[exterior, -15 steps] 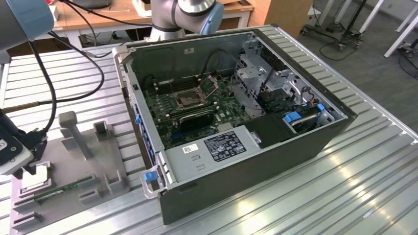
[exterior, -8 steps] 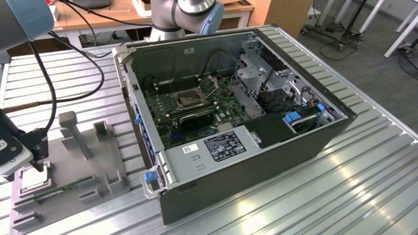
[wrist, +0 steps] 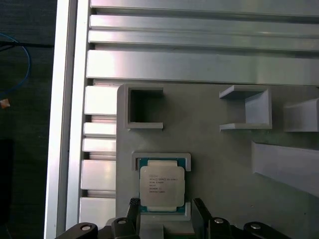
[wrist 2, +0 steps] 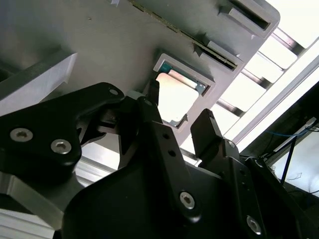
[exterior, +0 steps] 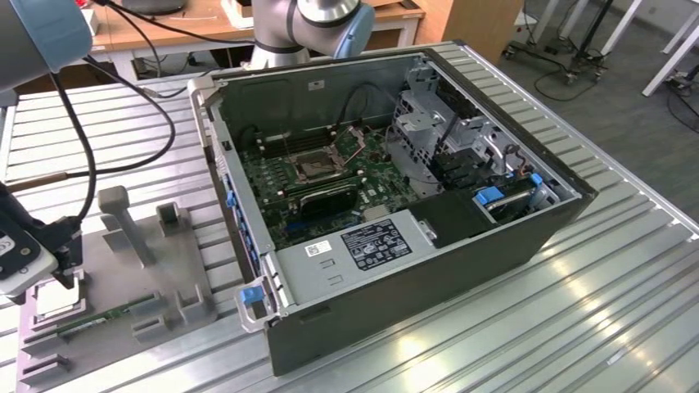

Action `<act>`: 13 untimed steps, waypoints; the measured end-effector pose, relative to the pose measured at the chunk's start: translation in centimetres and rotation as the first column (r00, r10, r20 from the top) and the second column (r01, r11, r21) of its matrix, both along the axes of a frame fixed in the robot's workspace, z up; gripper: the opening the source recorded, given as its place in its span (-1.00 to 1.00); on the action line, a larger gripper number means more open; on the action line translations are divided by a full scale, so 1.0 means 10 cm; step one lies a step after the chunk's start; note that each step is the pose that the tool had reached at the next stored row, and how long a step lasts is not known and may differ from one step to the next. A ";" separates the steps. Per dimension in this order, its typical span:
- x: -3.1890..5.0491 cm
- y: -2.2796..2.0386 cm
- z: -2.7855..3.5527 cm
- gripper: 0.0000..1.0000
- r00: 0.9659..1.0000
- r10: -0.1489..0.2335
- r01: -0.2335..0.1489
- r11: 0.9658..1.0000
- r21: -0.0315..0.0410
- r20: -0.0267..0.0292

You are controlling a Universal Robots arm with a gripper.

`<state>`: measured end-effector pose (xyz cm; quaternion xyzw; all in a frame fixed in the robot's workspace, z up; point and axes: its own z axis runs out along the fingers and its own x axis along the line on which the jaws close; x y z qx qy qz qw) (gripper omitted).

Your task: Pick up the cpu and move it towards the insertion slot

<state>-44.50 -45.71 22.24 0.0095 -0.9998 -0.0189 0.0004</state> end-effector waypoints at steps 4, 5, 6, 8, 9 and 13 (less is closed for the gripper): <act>0.000 0.000 -0.009 0.07 1.000 0.000 0.000 1.000 0.000 0.000; 0.000 0.000 -0.010 0.07 1.000 0.000 0.000 1.000 0.000 0.000; 0.000 0.000 -0.011 0.07 1.000 0.000 0.000 1.000 0.000 0.000; 0.000 0.000 -0.016 0.07 1.000 0.000 0.000 1.000 0.000 0.000; 0.000 0.000 -0.020 0.07 1.000 0.000 0.000 1.000 0.000 0.000; 0.000 0.000 -0.038 0.07 1.000 0.000 0.000 1.000 0.000 0.000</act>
